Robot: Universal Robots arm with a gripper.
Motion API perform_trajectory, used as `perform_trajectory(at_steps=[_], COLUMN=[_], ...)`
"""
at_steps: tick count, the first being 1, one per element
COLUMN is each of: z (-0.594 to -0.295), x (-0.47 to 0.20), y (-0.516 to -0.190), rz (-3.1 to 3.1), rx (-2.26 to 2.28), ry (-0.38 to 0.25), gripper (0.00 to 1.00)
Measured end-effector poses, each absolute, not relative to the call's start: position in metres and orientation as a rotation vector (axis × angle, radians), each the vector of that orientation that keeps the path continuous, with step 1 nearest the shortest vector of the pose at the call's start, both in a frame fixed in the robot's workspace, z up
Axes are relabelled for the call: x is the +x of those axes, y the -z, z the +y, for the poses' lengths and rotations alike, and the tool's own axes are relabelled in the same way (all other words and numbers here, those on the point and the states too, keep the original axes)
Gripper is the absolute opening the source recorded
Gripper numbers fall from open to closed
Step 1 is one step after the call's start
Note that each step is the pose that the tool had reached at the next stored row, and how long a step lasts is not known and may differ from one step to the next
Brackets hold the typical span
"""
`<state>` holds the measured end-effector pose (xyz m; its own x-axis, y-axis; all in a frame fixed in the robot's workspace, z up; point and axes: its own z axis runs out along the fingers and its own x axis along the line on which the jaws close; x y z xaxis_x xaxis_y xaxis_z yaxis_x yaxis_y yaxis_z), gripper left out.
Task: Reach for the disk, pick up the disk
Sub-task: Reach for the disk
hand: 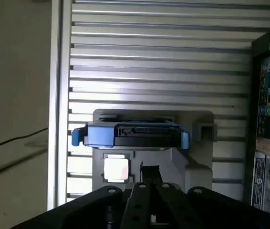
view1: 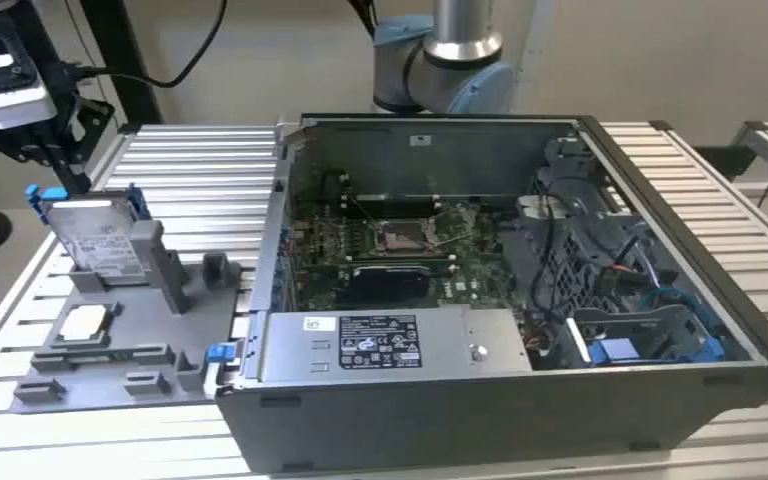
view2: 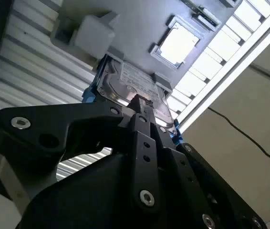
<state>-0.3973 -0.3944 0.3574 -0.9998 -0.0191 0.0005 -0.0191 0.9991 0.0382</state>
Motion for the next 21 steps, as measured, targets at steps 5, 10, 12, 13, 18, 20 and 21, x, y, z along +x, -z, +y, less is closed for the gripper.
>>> perform_trajectory(at_steps=[5, 10, 12, 13, 18, 20, 21], z=[-0.394, -0.394, -0.394, -0.394, -0.389, -0.382, -0.380], x=[-0.397, -0.397, -0.398, -0.398, -0.398, -0.399, -0.402], y=[-0.357, -0.357, -0.357, -0.357, -0.357, -0.357, -0.357], rz=[-3.140, -3.139, -3.139, -3.139, -3.138, -3.138, -3.138], rx=[0.030, 0.030, 0.030, 0.030, 0.030, 0.030, 0.030], ry=[0.060, 0.060, 0.060, 0.060, 0.060, 0.060, 0.060], gripper=[0.00, 0.00, 0.00, 0.00, 0.00, 0.00, 0.00])
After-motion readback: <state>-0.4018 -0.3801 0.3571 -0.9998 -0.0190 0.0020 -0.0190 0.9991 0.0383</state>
